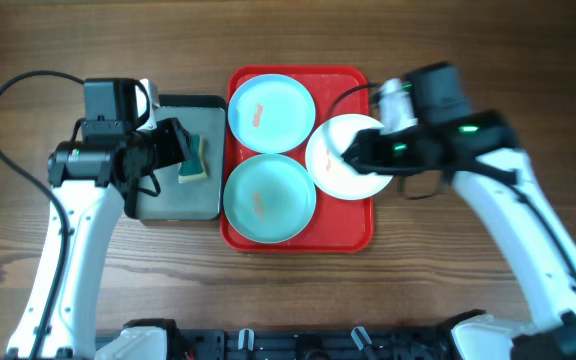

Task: Clean dirty plates on tray and stack at the side
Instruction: 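Move left gripper to sponge and right gripper to lower blue plate, then grasp the green-yellow sponge with the left gripper and lift it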

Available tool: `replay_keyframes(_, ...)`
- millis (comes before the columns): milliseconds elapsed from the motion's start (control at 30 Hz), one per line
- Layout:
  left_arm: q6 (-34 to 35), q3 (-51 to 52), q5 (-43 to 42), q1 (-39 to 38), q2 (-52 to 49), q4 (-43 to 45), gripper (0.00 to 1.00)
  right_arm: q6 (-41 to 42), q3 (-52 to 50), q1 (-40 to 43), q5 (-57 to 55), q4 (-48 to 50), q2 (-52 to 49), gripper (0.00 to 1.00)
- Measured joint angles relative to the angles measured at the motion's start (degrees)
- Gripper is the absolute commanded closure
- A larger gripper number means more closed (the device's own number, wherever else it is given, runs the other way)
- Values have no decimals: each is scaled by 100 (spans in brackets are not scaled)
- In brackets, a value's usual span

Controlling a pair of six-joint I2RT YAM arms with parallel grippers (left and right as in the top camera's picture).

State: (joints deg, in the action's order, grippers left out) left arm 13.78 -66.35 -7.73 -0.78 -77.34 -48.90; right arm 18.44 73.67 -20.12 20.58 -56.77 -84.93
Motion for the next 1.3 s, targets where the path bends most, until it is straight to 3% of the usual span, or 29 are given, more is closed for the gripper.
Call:
replay_keyframes(267, 122, 0, 195, 0, -468, -22, 46, 638, -2, -1228, -826, 50, -1294, 46)
replay_keyframes(600, 162, 0, 254, 0, -787, -20, 48, 960, -2, -1652, -992, 579, -2288, 64)
replay_keyframes(1067, 164, 0, 492, 0, -964, 107, 51, 1207, -24, -1685, -1268, 848, -2415, 72)
replay_keyframes(1300, 164, 0, 492, 0, -968, 138, 53, 1410, -46, -1582, -1338, 927, -2415, 81)
